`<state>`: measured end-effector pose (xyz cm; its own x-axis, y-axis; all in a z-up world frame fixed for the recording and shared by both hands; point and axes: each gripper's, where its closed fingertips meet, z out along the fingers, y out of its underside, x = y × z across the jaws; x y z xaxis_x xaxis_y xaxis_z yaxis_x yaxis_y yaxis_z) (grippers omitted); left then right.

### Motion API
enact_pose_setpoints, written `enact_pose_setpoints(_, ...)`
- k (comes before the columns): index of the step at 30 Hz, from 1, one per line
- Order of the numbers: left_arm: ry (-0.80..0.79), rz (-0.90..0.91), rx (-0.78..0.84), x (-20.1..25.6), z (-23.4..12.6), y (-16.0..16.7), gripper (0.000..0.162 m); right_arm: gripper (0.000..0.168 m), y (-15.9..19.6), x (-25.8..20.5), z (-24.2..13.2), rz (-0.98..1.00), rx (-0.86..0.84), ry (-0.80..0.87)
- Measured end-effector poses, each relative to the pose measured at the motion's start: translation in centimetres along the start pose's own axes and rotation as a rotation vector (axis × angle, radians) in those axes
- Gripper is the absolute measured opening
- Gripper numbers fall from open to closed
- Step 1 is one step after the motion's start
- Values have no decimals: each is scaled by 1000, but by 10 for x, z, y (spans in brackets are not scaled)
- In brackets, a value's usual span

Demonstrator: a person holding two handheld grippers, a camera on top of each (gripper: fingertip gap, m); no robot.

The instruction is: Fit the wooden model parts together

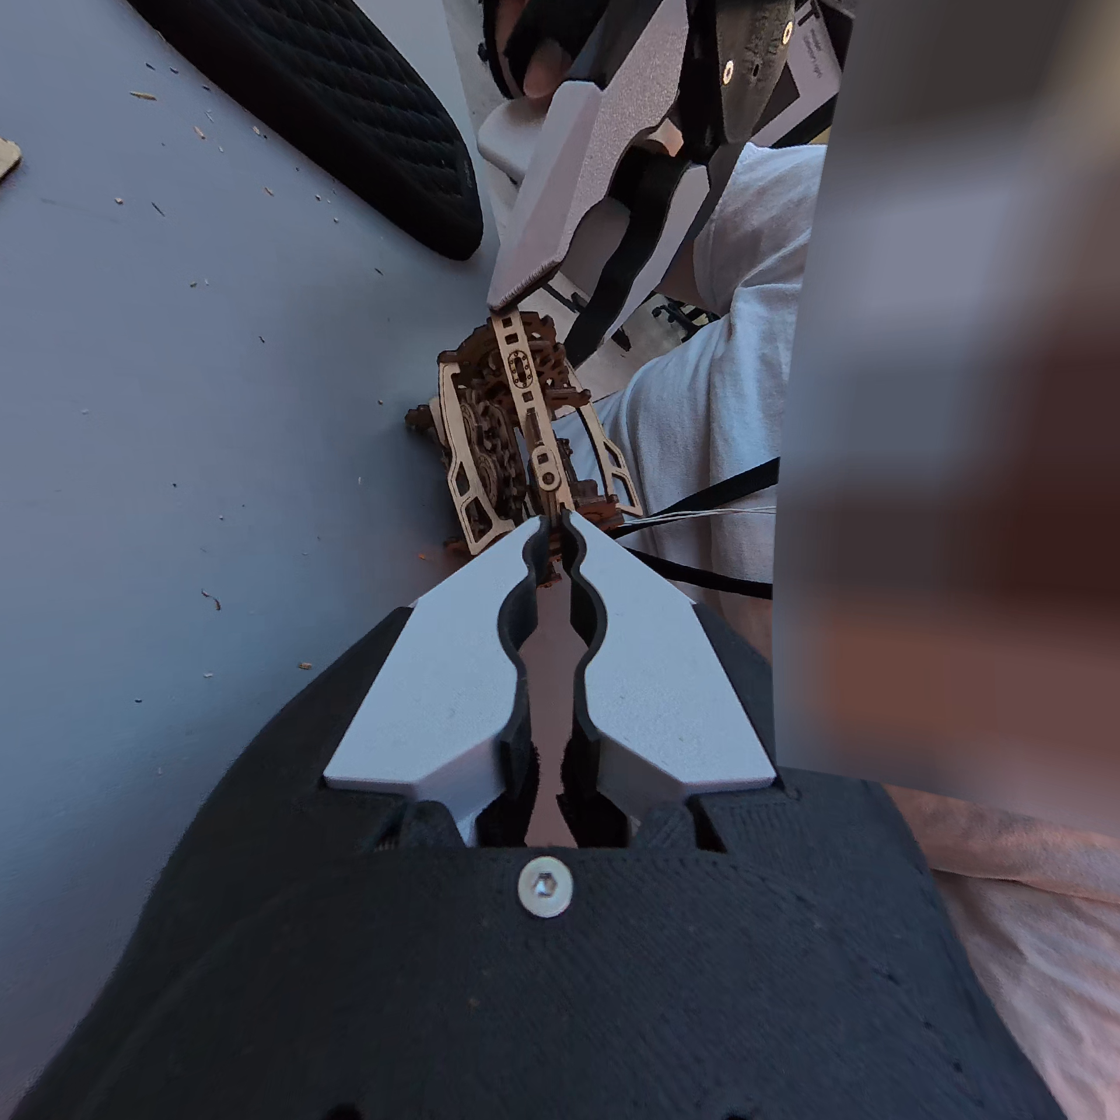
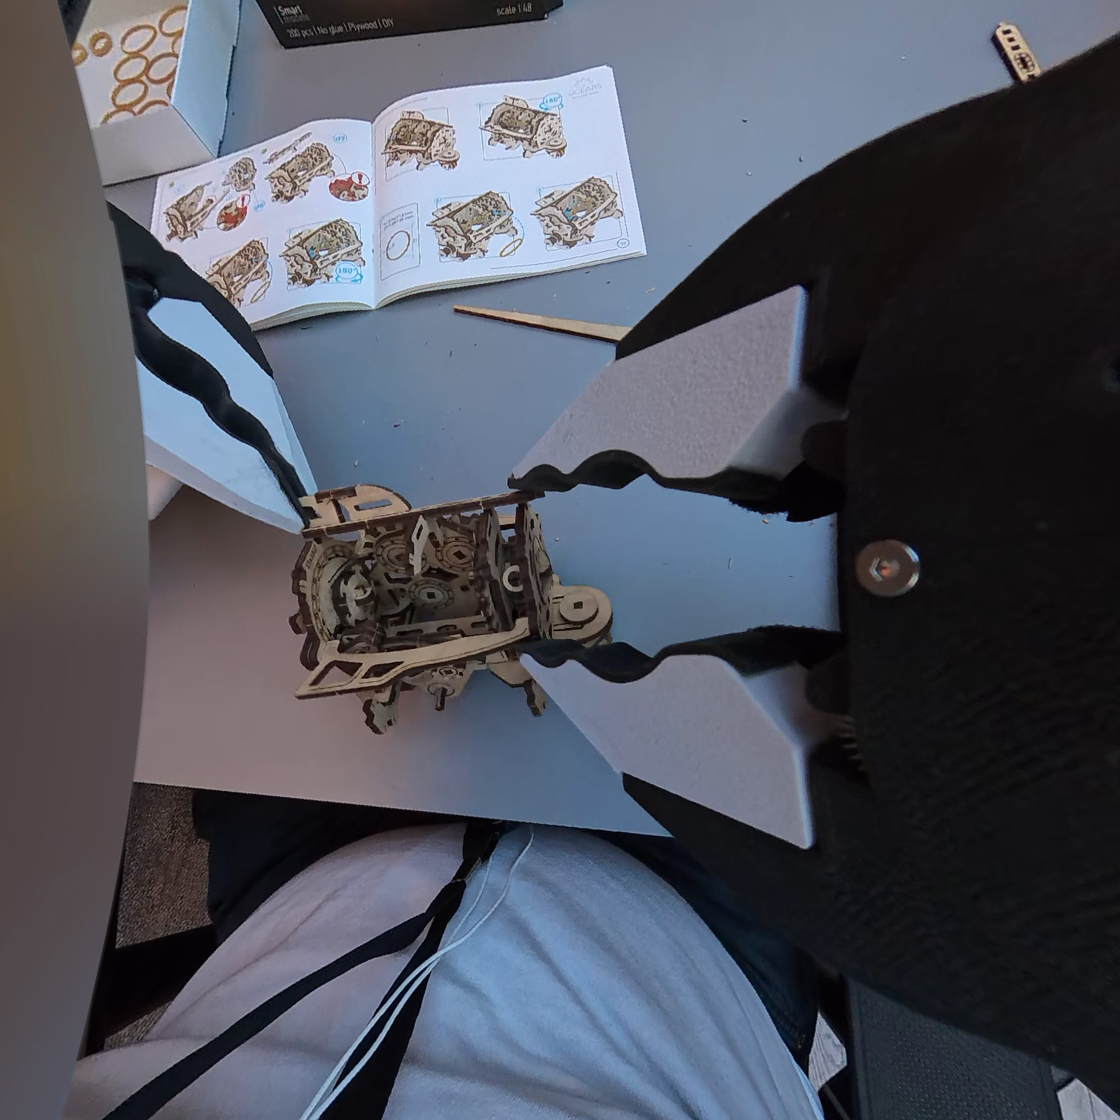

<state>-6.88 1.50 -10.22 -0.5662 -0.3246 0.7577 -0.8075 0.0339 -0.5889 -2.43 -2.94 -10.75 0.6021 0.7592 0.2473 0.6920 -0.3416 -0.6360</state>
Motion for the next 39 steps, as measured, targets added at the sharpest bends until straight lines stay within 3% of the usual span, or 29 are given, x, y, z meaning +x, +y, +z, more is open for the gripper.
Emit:
enact_pose_setpoints(7, -67, 72, 14, -2, 0, -1, 2, 49, 0, 0, 0, 8, -1, 7)
enact_pose_setpoints(17, -295, 394, 171, -2, -3, -9, 13, 48, 2, 0, -1, -4, -23, 10)
enact_pose_setpoints(21, -282, 444, 247, 10, -2, -13, 15, 48, 2, -1, -1, -14, -26, 17)
enact_pose_setpoints(28, -391, 497, 271, 4, -8, -14, 12, 48, 3, -1, -2, -36, -42, 26)
enact_pose_setpoints(35, -647, 803, 237, 22, -16, -10, 21, 48, 4, -1, -2, -34, -51, 26)
enact_pose_setpoints(39, -784, 848, 242, 22, -12, -7, 21, 48, 4, -1, -3, -32, -52, 25)
